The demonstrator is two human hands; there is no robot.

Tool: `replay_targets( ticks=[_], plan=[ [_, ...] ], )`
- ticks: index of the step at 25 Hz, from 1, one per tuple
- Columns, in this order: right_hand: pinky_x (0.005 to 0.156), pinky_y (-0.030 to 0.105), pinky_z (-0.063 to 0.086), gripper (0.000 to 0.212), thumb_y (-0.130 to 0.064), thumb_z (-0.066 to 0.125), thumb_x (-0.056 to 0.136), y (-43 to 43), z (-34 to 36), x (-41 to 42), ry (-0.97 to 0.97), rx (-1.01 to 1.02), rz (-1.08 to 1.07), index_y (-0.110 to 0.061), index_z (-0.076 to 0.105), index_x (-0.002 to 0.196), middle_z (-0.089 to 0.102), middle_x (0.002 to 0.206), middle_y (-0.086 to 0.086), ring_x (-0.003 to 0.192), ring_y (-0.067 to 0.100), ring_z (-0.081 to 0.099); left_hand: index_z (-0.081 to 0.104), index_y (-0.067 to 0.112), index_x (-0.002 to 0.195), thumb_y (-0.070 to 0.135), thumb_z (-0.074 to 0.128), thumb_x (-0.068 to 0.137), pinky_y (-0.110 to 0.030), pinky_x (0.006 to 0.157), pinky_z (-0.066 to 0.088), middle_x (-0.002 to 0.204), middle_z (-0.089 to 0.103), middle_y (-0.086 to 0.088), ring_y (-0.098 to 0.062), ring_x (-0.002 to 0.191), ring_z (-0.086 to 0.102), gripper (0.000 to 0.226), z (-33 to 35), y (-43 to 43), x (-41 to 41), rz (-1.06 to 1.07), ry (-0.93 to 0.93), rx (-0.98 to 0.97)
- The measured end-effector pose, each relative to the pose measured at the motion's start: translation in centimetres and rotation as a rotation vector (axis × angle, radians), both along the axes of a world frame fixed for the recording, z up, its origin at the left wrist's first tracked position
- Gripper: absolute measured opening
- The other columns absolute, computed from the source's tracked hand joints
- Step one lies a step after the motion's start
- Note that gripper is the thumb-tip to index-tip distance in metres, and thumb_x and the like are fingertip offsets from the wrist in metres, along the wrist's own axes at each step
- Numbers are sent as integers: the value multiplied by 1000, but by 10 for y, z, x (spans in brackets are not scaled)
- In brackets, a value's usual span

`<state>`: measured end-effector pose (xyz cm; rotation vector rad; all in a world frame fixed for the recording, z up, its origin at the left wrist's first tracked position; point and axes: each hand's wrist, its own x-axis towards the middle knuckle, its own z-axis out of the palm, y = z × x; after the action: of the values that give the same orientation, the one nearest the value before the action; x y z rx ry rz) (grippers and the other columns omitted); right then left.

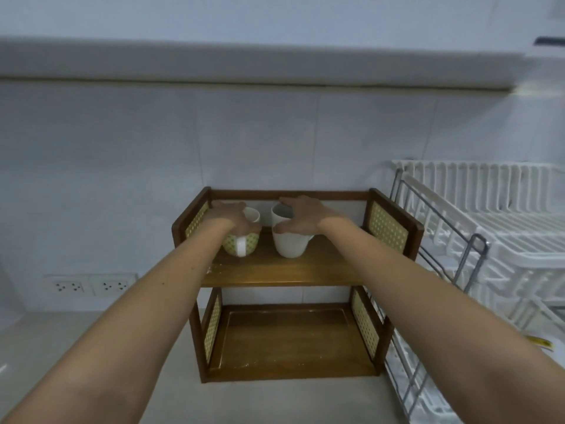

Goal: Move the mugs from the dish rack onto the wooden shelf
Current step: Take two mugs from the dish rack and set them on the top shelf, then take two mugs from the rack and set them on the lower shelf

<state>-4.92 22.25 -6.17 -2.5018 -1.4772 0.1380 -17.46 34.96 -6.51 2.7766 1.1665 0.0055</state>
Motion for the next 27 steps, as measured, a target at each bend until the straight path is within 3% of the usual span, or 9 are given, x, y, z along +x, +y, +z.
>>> replay_targets(
  ticks=[3,5,8,10,16,20,22,25,27],
  plan=[
    [116,47,24,85,-51,58,87,-25,-8,-20,-35,100,-27,-24,11,153,10,162,6,147,28,11,2,24,153,73,46,79,-47,112,31,159,13,-20,-40,142,22,99,2,-19,-13,34,-62,-47],
    [117,47,22,78,-44,54,92,-56,-19,-41,-113,251,-35,-19,12,153,8,163,5,148,24,7,0,26,152,72,44,81,-52,116,20,160,3,-19,-41,145,9,95,-6,-45,-27,-2,-180,10],
    [117,42,25,67,-34,54,94,-124,-48,-75,-231,530,-27,-14,24,151,21,160,8,147,23,15,23,19,150,47,52,90,-51,114,27,155,24,-17,-35,142,22,73,-34,-105,-49,-188,-579,200],
    [114,40,28,64,-31,56,91,-180,-69,-92,-279,662,-33,-12,34,148,32,156,9,145,25,24,37,17,144,31,57,89,-45,111,33,148,38,-12,-28,137,34,60,-56,-155,-57,-368,-798,200],
    [91,44,49,48,-17,59,81,-338,-132,-76,-465,755,-237,-5,58,128,59,130,13,121,32,55,52,11,134,14,61,84,-31,110,35,141,46,-14,-23,132,44,51,-123,-301,-41,-766,-963,26],
    [83,47,51,53,-10,71,74,-407,-166,-17,-404,516,-422,-2,59,125,60,128,17,117,37,57,59,8,126,9,60,81,-30,104,42,131,55,-11,-21,123,51,45,-160,-372,7,-895,-880,-140],
    [85,47,48,53,-13,71,76,-426,-180,17,-299,396,-517,-6,58,127,59,130,15,118,36,55,58,12,126,12,60,82,-33,98,46,129,57,-7,-21,119,53,44,-175,-390,41,-835,-760,-199],
    [94,44,41,51,-24,61,85,-441,-194,75,-138,243,-668,-14,51,133,54,136,12,121,34,50,53,14,131,14,60,85,-30,99,36,135,52,-6,-24,125,47,46,-189,-399,102,-686,-537,-273],
    [94,44,41,52,-31,56,88,-441,-196,113,-59,171,-738,-13,45,136,52,135,15,119,36,49,46,16,136,19,60,86,-35,101,35,140,45,-8,-27,128,43,52,-195,-396,140,-581,-355,-186]
  ],
)
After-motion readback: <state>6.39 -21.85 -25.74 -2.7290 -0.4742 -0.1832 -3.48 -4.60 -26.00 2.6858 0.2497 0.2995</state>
